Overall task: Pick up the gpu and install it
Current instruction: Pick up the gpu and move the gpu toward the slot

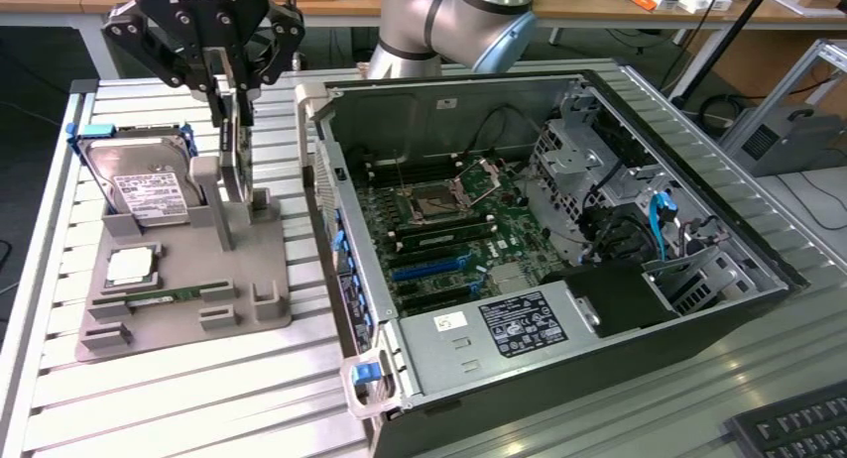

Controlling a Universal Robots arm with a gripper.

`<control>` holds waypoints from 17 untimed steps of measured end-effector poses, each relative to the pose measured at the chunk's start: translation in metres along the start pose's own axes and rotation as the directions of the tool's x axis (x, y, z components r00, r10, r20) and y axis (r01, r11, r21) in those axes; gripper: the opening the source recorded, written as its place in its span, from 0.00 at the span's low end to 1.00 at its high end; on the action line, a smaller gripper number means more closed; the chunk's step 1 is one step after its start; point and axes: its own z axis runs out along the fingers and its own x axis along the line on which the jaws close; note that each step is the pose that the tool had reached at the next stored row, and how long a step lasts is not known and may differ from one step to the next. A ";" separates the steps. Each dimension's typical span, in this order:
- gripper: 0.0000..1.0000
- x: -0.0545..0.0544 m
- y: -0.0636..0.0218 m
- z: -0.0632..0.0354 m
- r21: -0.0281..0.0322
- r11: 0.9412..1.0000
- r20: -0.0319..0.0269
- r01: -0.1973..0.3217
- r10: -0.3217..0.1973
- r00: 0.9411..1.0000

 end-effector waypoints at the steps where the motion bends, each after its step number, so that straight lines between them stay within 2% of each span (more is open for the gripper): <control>1: 0.27 0.000 -0.0001 0.0000 0.000 1.000 0.000 0.000 0.000 1.000; 17: 0.27 -0.011 -0.0013 0.0002 0.001 1.000 0.000 0.000 0.000 1.000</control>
